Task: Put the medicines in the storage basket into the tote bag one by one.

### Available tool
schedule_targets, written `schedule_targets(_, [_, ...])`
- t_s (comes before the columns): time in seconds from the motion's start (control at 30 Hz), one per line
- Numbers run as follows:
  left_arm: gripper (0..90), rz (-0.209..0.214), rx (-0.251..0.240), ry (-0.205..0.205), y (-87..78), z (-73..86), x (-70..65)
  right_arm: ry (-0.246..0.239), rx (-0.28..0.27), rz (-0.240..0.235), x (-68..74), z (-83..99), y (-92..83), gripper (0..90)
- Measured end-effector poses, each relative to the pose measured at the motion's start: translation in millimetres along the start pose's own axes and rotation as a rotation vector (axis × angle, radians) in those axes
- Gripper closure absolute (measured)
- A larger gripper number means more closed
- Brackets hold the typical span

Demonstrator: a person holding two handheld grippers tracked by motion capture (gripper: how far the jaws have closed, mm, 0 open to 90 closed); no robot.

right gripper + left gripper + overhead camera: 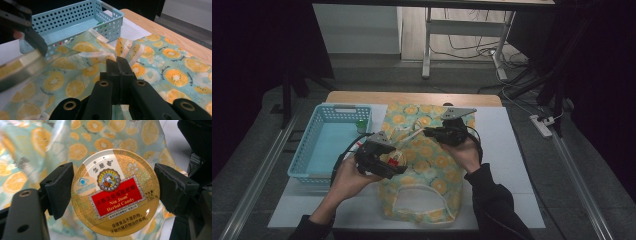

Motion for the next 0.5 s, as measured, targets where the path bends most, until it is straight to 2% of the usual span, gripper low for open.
schedule_targets(0.23, [20.5,0.007,0.027,0.027,26.9,-12.0,-4.6,0.005,-0.002,0.003,-1.7,0.8,1.0,90.0])
schedule_targets(0.33, [20.5,0.019,0.031,0.021,38.0,-16.7,-2.4,0.007,-0.002,0.004,-3.1,1.6,1.7,90.0])
schedule_targets(0.5, [20.5,0.016,0.046,0.020,54.9,-22.8,3.4,0.017,-0.007,0.008,-6.5,2.8,2.1,90.0])
Point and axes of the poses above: each handheld gripper's, and its own axes: y roughly forward along the jaws, z roughly out of its underside, x roughly to its left, the point moved 6 cm from there along y, roughly forward along the jaws, and after that the axes turned 5 degrees about x, right-handed, at the moved point
